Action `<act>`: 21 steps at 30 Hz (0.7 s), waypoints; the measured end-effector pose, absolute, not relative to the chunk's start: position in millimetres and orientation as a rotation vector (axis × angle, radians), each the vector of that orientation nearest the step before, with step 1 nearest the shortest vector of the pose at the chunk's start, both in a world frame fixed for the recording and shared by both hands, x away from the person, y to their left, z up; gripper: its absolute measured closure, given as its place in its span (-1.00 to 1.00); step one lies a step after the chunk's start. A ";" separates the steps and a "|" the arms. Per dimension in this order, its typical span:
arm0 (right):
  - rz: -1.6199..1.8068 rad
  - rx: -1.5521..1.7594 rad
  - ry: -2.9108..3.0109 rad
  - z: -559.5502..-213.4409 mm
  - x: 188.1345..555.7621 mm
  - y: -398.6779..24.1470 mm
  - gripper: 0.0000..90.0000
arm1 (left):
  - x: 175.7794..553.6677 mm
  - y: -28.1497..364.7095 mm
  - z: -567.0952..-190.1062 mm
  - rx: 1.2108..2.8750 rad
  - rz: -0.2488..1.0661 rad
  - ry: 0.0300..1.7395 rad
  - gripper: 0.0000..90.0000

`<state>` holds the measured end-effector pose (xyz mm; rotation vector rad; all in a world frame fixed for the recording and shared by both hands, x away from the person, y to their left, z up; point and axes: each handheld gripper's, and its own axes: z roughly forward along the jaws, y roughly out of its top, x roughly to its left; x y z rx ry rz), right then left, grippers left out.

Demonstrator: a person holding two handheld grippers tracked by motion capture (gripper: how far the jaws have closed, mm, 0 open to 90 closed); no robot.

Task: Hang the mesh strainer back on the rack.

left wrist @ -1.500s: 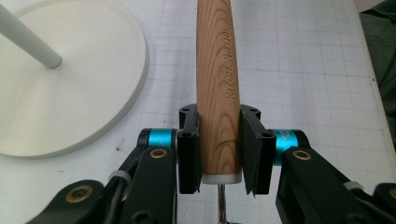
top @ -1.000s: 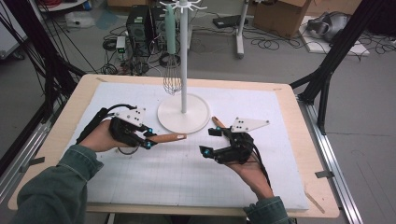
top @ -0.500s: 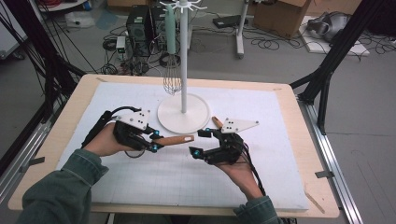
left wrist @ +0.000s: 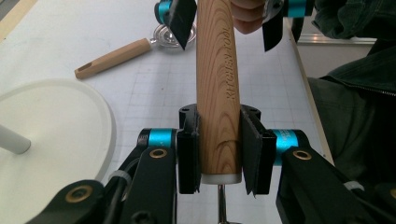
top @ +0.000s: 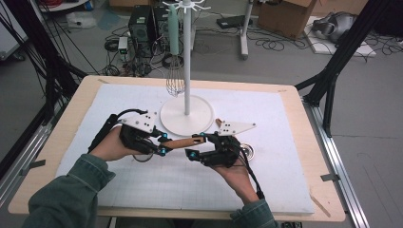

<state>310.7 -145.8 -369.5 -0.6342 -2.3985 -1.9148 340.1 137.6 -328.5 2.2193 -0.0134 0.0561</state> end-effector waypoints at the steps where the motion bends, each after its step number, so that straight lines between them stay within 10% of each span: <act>1: -1.917 -0.637 -2.397 -369.3 310.3 -145.1 -0.13 | 339.9 136.7 -328.3 2.219 0.056 -0.012 0.56; 21: -1.986 -0.615 -2.242 -370.4 316.4 -145.0 0.51 | 339.0 125.4 -329.5 2.184 0.055 -0.002 0.56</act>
